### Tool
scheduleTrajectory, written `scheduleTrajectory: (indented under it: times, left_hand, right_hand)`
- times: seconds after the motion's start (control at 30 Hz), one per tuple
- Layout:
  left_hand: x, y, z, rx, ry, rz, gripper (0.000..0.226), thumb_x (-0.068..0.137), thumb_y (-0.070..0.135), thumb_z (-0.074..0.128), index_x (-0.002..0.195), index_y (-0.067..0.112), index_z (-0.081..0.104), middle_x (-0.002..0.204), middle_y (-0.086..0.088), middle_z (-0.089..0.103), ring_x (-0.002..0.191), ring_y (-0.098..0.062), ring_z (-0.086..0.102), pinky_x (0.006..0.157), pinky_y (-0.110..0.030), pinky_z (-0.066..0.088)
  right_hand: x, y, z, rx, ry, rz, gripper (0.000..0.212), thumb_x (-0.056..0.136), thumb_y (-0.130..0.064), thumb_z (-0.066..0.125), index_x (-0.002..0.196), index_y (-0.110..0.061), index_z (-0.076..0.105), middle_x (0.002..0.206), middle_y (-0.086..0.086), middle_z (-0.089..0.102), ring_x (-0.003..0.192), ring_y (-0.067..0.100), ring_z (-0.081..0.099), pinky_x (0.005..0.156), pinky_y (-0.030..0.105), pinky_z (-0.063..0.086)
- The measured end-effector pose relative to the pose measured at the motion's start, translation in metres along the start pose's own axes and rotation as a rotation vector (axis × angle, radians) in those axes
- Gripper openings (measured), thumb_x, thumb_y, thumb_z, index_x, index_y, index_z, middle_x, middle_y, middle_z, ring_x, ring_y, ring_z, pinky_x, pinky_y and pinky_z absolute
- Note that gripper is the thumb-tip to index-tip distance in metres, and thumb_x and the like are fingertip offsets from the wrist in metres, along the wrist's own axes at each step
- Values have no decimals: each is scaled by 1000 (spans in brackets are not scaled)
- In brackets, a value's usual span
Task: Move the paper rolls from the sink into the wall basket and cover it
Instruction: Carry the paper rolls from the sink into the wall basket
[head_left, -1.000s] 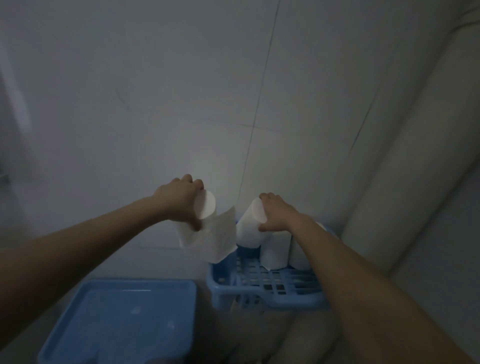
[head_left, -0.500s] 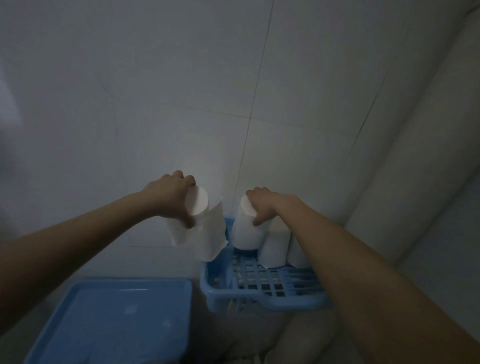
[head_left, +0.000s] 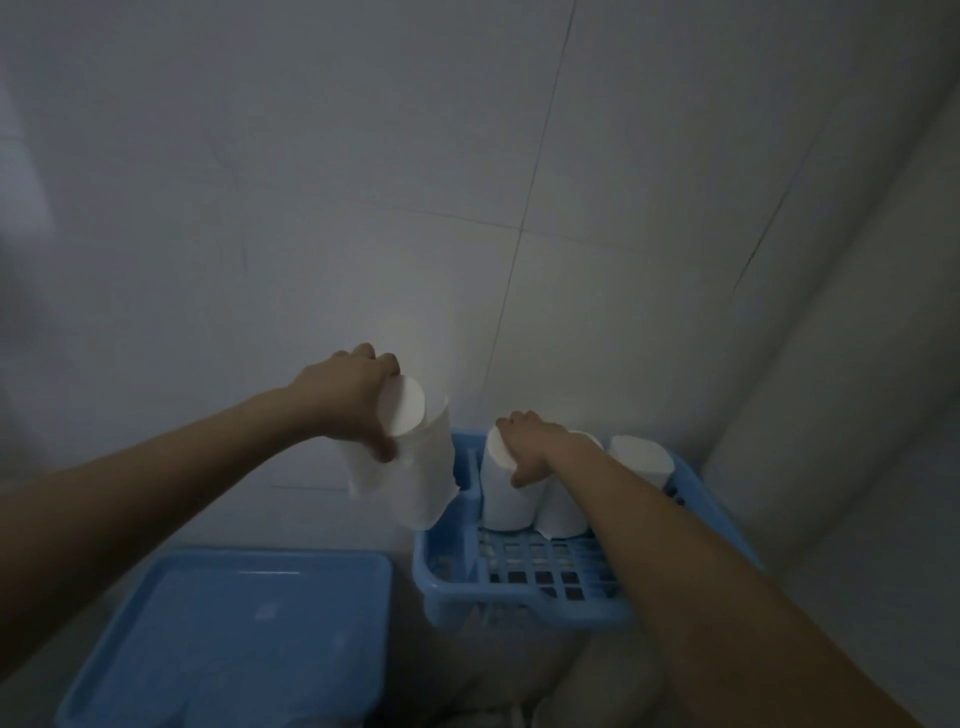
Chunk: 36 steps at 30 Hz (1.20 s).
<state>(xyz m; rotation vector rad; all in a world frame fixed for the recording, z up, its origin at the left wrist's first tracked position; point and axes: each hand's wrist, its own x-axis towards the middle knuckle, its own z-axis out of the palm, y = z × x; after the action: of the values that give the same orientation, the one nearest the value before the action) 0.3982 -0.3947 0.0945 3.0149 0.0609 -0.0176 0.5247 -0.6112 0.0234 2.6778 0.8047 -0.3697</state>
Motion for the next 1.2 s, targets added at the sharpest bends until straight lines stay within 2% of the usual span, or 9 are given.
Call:
scheduleTrajectory:
  times: [0.13,0.33,0.5,0.67,0.8,0.93,1.1,1.2]
  left_hand:
    - [2,1,4,7,-15,4,99,53,51,84,135,20,37,126,-6,45,112,-27,50,87,-40,49]
    - [6,-2,7,-20,-25,10,99,53,53,83,135,22,37,126,-5,45,112,-26,50,88,-39,47]
    - [6,0,6,-11,-24,10,100,52,52,84,134,21,37,126,-5,45,112,-27,50,88,-40,48]
    - [5,4,6,-12,11,21,99,51,53,83,133,23,38,124,-4,45,110,-25,50,79,-35,44]
    - [3,9,6,-29,22,34,101,51,54,83,135,23,37,124,-3,45,108,-24,50,78,-34,45]
    - [1,11,7,-29,26,42,100,51,54,83,134,23,37,125,-3,45,109,-24,50,79,-35,45]
    - [1,12,4,-27,34,42,101,52,53,83,136,23,36,127,-3,44,112,-25,49,84,-38,47]
    - [0,11,4,-34,43,42,101,52,53,83,136,23,35,128,-3,44,112,-24,49,85,-37,48]
  right_hand:
    - [7,-4,17,11,-42,-1,90,84,-22,69,151,-5,13,147,17,31,134,32,33,110,43,37]
    - [14,-3,25,35,-42,12,88,86,-25,66,152,-5,11,150,17,29,136,33,33,111,45,34]
    - [10,3,32,54,-30,24,91,92,-29,60,154,-8,-2,160,14,11,145,32,20,116,49,26]
    - [6,6,46,20,5,79,91,93,-30,58,154,-15,-7,162,15,-3,148,31,12,117,52,21]
    - [2,6,59,-63,90,122,96,89,-21,64,154,-12,-7,161,20,4,146,33,17,114,56,22]
    - [2,-1,68,-114,200,131,107,80,-20,73,154,-8,-3,154,22,20,139,35,27,114,56,19]
    - [4,-7,65,-154,218,159,106,80,-18,73,154,-6,-2,154,23,20,141,35,24,116,60,9]
    - [4,-8,65,-143,225,175,104,80,-16,73,154,-6,0,154,22,20,141,33,24,115,62,9]
